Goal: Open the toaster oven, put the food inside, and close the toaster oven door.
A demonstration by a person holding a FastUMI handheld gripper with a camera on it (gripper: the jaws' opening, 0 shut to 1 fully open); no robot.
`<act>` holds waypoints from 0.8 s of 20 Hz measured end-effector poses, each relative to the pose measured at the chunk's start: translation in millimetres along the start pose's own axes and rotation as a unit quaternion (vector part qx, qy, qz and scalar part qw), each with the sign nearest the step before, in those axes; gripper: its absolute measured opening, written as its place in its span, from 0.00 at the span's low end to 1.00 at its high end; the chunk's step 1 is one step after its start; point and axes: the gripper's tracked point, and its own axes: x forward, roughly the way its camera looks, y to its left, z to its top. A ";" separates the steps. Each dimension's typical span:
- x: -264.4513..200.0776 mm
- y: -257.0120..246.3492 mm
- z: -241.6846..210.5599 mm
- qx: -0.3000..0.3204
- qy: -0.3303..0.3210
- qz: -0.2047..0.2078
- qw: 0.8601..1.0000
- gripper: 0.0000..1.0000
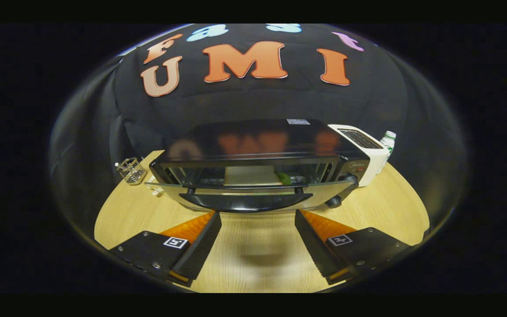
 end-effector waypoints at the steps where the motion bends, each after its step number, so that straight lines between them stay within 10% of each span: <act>1: 3.2 -1.1 7.1 0.004 -0.007 -0.001 1.000 0.99; 16: -94.2 -80.2 112.0 0.012 -0.127 -0.033 0.991 0.99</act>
